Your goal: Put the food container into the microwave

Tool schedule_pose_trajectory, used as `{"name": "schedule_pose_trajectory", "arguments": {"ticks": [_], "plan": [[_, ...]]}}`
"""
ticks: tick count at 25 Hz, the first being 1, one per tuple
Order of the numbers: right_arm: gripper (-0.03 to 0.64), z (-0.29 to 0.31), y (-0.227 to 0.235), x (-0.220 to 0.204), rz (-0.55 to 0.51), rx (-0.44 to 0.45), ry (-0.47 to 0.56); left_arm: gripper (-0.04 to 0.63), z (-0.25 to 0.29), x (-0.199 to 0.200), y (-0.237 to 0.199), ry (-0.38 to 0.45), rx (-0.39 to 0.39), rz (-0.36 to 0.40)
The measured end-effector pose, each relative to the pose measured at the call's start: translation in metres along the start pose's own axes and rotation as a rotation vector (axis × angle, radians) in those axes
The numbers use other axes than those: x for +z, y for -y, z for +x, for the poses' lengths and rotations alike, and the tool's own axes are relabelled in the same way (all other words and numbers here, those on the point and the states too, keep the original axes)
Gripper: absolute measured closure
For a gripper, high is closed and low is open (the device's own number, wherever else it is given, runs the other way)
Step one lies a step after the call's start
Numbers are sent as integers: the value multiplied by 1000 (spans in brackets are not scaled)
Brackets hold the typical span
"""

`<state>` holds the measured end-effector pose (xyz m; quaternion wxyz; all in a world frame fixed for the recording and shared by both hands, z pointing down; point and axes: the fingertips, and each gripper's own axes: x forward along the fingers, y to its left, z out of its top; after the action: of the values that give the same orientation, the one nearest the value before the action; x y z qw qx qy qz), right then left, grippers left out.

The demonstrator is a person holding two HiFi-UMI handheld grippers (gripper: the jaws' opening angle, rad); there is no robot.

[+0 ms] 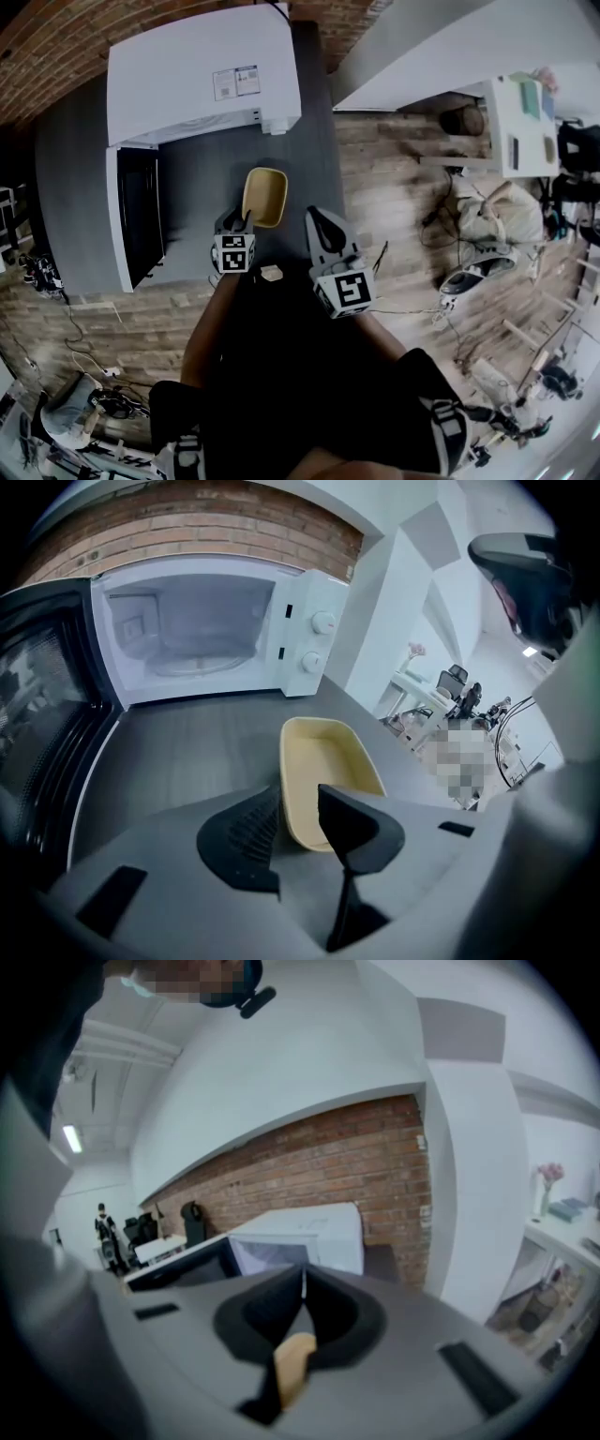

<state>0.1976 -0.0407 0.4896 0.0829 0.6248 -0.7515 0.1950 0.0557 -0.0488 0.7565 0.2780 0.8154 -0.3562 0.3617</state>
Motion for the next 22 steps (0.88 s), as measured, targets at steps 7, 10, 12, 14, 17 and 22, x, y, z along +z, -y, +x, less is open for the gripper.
{"name": "schedule_pose_trajectory", "arguments": {"ticks": [7, 10, 12, 14, 17, 22], "plan": [[583, 3, 9, -3, 1, 9, -9, 436, 17, -18, -6, -54, 23, -19], [583, 4, 11, -3, 6, 13, -9, 445, 24, -22, -8, -76, 42, -25], [583, 4, 14, -3, 7, 16, -10, 493, 28, -25, -11, -88, 66, -31], [583, 4, 16, -4, 8, 20, -8, 511, 30, -26, -12, -93, 79, -44], [583, 5, 19, -3, 7, 28, -8, 539, 31, -27, -13, -92, 92, -61], [583, 6, 23, -3, 7, 42, -11, 545, 29, -26, -14, -85, 103, -90]]}}
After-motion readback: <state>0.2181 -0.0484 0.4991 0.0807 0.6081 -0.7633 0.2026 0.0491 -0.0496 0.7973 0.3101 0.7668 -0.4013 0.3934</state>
